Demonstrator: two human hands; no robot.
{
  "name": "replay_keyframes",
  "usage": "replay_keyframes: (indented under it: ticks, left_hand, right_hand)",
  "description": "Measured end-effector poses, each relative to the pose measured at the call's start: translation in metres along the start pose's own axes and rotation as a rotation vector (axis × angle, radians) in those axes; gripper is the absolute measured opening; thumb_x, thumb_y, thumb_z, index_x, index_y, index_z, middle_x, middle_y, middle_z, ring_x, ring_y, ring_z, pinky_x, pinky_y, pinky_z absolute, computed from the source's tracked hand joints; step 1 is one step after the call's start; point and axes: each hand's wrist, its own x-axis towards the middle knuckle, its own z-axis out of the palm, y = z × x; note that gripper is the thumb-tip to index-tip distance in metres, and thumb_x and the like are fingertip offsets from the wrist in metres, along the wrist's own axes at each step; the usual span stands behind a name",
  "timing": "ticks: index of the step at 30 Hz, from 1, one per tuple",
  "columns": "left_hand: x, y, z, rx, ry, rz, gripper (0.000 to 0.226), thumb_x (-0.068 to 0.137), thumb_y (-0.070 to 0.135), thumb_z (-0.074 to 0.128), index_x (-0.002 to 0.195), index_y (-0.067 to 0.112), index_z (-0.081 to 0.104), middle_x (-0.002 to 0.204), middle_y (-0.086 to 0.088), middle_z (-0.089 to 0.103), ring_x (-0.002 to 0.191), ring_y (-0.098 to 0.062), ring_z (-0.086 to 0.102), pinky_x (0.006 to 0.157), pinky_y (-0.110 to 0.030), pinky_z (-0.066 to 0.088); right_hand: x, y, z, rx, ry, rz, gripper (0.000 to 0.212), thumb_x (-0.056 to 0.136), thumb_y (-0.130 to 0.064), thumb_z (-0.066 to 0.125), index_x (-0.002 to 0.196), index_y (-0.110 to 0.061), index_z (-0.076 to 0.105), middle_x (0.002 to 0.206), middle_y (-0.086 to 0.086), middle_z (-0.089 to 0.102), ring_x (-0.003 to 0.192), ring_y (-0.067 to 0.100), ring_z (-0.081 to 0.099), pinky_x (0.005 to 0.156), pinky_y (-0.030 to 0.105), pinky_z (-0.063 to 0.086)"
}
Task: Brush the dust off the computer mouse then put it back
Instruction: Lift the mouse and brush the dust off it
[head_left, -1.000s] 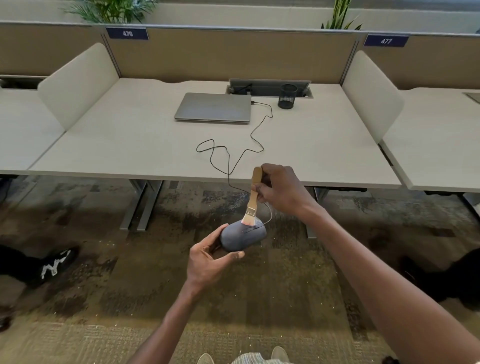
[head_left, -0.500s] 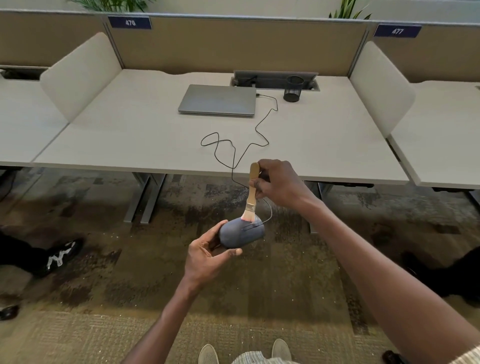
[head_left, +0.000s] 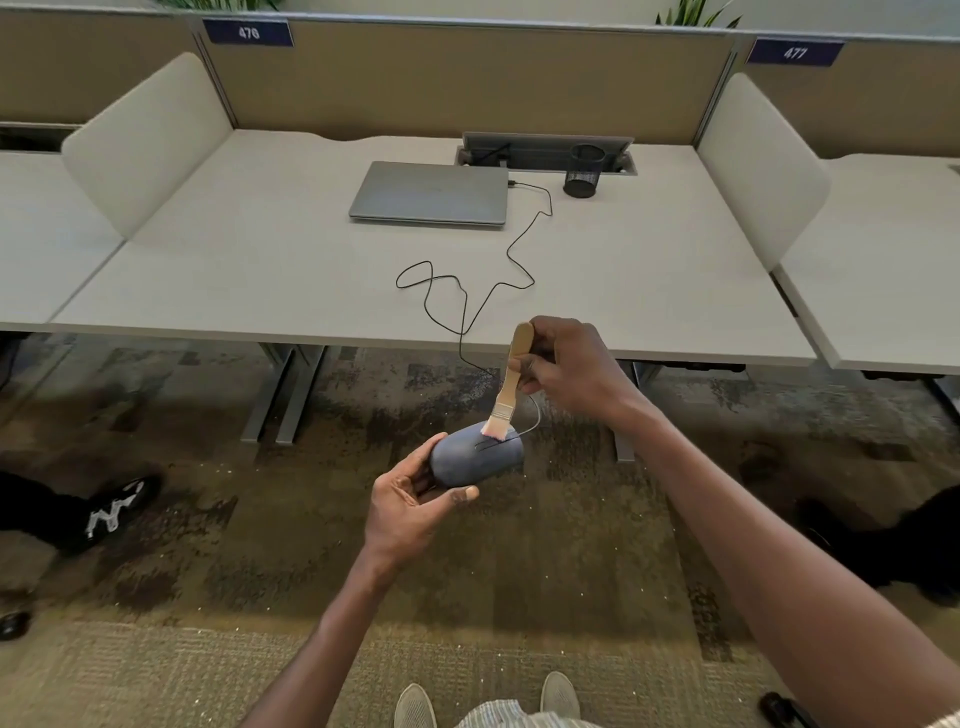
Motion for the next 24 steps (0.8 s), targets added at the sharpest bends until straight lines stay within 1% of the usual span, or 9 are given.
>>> replay_keyframes:
  ticks: [2,5,8,11,13,16,19,21,24]
  left_hand:
    - [0.001,-0.001,-0.001,-0.006,0.003,-0.005,0.080,0.064,0.003,0.084,0.137,0.011,0.052,0.122,0.000,0.068,0.112,-0.012,0.068,0.092,-0.024,0.055]
    - [0.002,0.000,-0.001,-0.014,0.000,-0.009,0.081,0.064,0.005,0.085,0.137,0.010,0.052,0.123,-0.002,0.068,0.113,-0.013,0.068,0.092,-0.025,0.055]
    - [0.003,0.001,-0.001,-0.009,-0.005,-0.011,0.080,0.065,0.004,0.085,0.137,0.013,0.052,0.124,-0.002,0.068,0.113,-0.014,0.068,0.093,-0.026,0.056]
    - [0.002,0.000,-0.001,-0.009,-0.013,-0.006,0.078,0.067,0.000,0.084,0.136,0.013,0.051,0.125,-0.003,0.067,0.113,-0.014,0.068,0.092,-0.025,0.056]
    - [0.002,0.000,0.000,-0.017,-0.009,-0.010,0.079,0.066,0.002,0.084,0.137,0.013,0.052,0.126,-0.004,0.067,0.113,-0.015,0.068,0.092,-0.025,0.055]
    - [0.002,0.002,0.000,-0.031,-0.004,-0.010,0.081,0.064,0.006,0.085,0.138,0.010,0.051,0.126,-0.005,0.067,0.114,-0.015,0.068,0.092,-0.024,0.055]
    - [0.003,0.002,0.001,-0.039,-0.009,-0.009,0.080,0.066,0.000,0.084,0.138,0.010,0.052,0.124,-0.003,0.068,0.113,-0.015,0.068,0.091,-0.023,0.055]
    - [0.002,0.002,0.002,-0.048,-0.010,-0.011,0.079,0.066,-0.004,0.082,0.138,0.009,0.051,0.122,-0.003,0.069,0.112,-0.015,0.068,0.090,-0.022,0.055]
    - [0.002,0.003,0.002,-0.056,-0.012,-0.007,0.080,0.066,-0.002,0.083,0.138,0.011,0.051,0.123,-0.003,0.068,0.112,-0.014,0.068,0.089,-0.021,0.055]
  right_hand:
    - [0.002,0.002,-0.002,-0.008,0.025,0.003,0.005,0.093,0.001,0.064,0.089,-0.002,0.063,0.084,0.013,0.073,0.075,0.021,0.076,0.072,0.042,0.064]
    - [0.002,0.000,-0.004,0.048,0.047,-0.005,0.004,0.094,0.003,0.063,0.091,0.000,0.062,0.084,0.011,0.072,0.077,0.020,0.076,0.071,0.037,0.065]
    - [0.002,0.000,-0.004,0.075,-0.001,-0.012,0.008,0.093,0.006,0.061,0.088,0.000,0.061,0.082,0.011,0.071,0.075,0.018,0.076,0.069,0.034,0.063]
    - [0.002,0.004,-0.006,0.028,-0.011,-0.019,0.014,0.093,0.010,0.057,0.086,-0.002,0.061,0.082,0.015,0.070,0.075,0.019,0.075,0.070,0.037,0.064]
    - [0.002,0.004,-0.007,0.024,0.011,-0.033,0.014,0.093,0.011,0.055,0.087,0.000,0.061,0.086,0.018,0.070,0.078,0.021,0.075,0.071,0.038,0.064]
    - [0.001,0.000,-0.010,0.057,0.012,-0.055,0.012,0.093,0.011,0.055,0.089,0.002,0.060,0.088,0.019,0.070,0.080,0.020,0.075,0.070,0.033,0.064]
    - [0.001,-0.001,-0.010,0.040,-0.018,-0.051,0.021,0.092,0.014,0.052,0.086,-0.004,0.061,0.085,0.018,0.070,0.076,0.022,0.074,0.069,0.030,0.063]
    - [0.001,-0.001,-0.011,0.015,0.007,-0.047,0.024,0.090,0.015,0.050,0.084,-0.006,0.061,0.085,0.019,0.070,0.073,0.020,0.073,0.068,0.032,0.063]
    - [0.000,0.000,-0.015,0.016,0.046,-0.050,0.018,0.091,0.014,0.051,0.086,-0.001,0.061,0.087,0.021,0.069,0.076,0.019,0.072,0.069,0.034,0.063]
